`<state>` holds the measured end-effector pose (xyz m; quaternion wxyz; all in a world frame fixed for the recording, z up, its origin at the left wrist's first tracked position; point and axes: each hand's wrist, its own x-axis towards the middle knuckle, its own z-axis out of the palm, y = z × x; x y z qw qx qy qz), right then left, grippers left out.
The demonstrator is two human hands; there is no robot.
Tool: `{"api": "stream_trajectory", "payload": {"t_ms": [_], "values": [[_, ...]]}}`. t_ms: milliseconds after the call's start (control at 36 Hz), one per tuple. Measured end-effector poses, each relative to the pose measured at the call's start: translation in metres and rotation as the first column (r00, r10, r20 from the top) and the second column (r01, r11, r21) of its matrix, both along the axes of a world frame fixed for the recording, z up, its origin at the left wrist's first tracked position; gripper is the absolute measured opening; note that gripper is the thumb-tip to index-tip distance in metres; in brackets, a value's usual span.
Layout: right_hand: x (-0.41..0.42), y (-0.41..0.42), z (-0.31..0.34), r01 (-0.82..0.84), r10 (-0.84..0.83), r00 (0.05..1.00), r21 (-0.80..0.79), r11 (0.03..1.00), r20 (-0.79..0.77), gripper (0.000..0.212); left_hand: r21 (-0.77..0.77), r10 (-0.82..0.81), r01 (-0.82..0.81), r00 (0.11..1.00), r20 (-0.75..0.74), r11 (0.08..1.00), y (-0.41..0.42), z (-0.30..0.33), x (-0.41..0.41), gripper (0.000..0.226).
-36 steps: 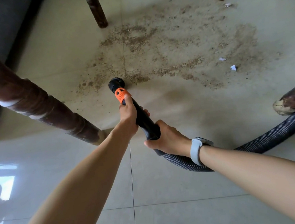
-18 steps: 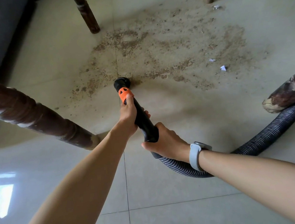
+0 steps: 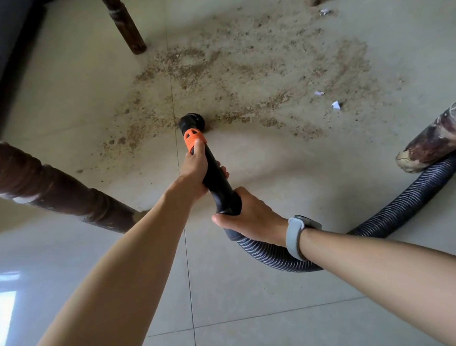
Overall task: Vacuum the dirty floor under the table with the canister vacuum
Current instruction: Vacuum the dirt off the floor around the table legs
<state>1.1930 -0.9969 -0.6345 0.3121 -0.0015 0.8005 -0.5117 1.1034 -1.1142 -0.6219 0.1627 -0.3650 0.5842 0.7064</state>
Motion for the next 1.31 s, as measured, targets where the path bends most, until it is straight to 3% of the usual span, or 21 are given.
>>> {"api": "stream_trajectory", "payload": {"t_ms": [278, 806, 1083, 1306], "values": [[0.027, 0.014, -0.003, 0.001, -0.001, 1.0, -0.078, 0.997, 0.001, 0.037, -0.03, -0.048, 0.048, 0.999, 0.006, 0.998, 0.01, -0.002, 0.024, 0.032], [-0.004, -0.003, 0.02, 0.102, -0.102, 0.995, -0.043, 0.994, 0.003, 0.038, -0.014, -0.088, 0.089, 0.994, 0.057, 0.996, 0.0, 0.01, -0.013, 0.047], [0.019, 0.017, 0.019, 0.12, -0.119, 0.993, -0.08, 0.99, 0.018, 0.035, -0.029, -0.138, 0.139, 0.989, 0.058, 0.99, 0.021, 0.009, 0.003, 0.045], [0.024, 0.02, 0.005, 0.276, -0.264, 0.96, -0.168, 0.946, 0.091, 0.04, -0.046, -0.176, 0.178, 0.984, 0.037, 0.983, 0.033, 0.008, -0.003, 0.041]]}}
